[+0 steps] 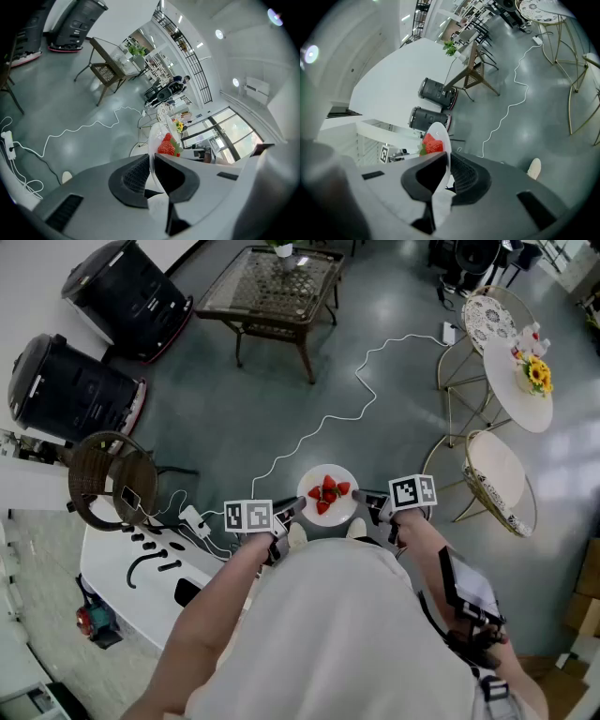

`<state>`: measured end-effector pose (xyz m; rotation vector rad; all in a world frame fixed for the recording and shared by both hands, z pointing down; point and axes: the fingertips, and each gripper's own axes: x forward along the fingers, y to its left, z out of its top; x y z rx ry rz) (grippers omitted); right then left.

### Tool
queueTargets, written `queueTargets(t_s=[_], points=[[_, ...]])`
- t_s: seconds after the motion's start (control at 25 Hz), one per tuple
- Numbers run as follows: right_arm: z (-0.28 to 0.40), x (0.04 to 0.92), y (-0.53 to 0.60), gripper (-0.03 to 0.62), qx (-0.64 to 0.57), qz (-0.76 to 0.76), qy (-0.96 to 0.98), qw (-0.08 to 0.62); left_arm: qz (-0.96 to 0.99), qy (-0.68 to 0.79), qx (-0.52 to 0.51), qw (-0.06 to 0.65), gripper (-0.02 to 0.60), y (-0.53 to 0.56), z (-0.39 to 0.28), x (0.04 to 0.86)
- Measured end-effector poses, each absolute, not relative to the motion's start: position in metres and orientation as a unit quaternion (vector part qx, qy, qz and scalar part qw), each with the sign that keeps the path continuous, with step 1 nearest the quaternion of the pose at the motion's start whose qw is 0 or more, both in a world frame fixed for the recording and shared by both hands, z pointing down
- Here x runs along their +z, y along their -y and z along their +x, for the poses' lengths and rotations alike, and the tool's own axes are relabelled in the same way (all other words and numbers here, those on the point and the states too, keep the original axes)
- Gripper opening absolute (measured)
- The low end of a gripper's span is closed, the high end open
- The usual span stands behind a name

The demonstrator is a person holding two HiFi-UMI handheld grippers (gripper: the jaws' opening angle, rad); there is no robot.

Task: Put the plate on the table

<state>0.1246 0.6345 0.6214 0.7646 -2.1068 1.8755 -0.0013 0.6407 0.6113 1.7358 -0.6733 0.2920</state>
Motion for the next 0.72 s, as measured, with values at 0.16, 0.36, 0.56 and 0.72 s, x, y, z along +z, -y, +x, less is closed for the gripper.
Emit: queueTargets(t_s=[0.16,0.36,0.56,0.72], points=[[0.129,0.623,-0.635,0.026,0.627,0.269,0.721,0.120,0.748,0.288,0.123,0.586,0.034,-0.642,0.004,0.612],[0.121,0.630,-0.629,0.026,0.625,0.263,0.725,0.122,0.745,0.303,0.110,0.584,0.032,-0.640,-0.006,0.614],[0.124,0.621,-0.631,0.026,0.632,0.262,0.718,0.126,0.742,0.302,0.103,0.590,0.032,-0.642,-0.002,0.608],[0.140,0.622,-0.633,0.026,0.638,0.259,0.716,0.118,0.739,0.308,0.097,0.592,0.032,-0.644,0.014,0.609]])
